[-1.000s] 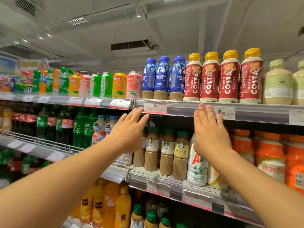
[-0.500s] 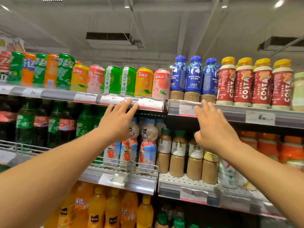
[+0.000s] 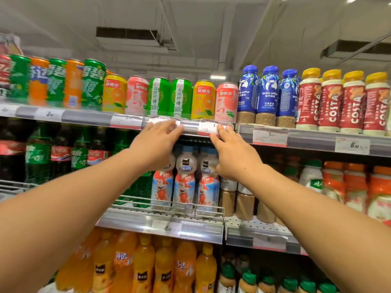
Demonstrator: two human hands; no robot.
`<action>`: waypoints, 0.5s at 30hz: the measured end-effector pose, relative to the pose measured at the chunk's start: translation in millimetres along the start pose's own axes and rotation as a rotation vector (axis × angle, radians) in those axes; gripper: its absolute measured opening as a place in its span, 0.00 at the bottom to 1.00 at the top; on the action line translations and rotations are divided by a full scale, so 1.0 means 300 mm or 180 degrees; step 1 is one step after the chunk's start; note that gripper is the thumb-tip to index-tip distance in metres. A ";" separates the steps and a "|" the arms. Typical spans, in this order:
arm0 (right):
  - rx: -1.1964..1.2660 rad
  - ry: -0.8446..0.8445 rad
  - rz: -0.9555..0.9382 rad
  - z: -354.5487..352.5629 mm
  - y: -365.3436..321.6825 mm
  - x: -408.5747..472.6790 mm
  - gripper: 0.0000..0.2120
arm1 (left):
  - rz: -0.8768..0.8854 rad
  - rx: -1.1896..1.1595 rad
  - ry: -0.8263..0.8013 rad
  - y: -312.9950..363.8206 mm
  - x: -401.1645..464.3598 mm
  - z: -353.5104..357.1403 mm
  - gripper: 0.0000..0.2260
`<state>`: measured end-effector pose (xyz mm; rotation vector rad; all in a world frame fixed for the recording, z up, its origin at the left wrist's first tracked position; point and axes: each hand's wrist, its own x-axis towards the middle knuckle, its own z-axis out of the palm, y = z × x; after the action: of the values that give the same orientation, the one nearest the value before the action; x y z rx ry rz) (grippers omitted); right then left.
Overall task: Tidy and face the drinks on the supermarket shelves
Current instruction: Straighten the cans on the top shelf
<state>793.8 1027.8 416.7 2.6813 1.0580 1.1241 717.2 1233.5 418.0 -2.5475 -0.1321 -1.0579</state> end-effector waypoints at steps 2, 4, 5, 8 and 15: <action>0.0103 0.0030 0.0093 0.003 -0.014 -0.003 0.40 | -0.0236 0.0065 -0.0152 -0.070 -0.031 0.001 0.41; 0.0057 0.0124 0.0148 0.014 -0.031 -0.002 0.40 | -0.0311 0.0169 -0.0421 -0.125 -0.054 0.011 0.44; -0.0003 0.0170 0.0151 0.021 -0.040 0.001 0.39 | -0.0326 0.0129 -0.0532 -0.139 -0.057 0.014 0.45; -0.0127 0.0209 0.0201 0.041 -0.055 0.009 0.39 | -0.0402 -0.0081 -0.0688 -0.138 -0.051 0.027 0.46; -0.0151 0.0117 0.0198 0.022 -0.049 0.009 0.40 | -0.0472 -0.0295 -0.0537 -0.128 -0.049 0.031 0.46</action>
<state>791.0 1041.9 409.3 2.6843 0.9465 1.1973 704.1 1273.4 413.6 -2.7451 -0.3285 -0.9190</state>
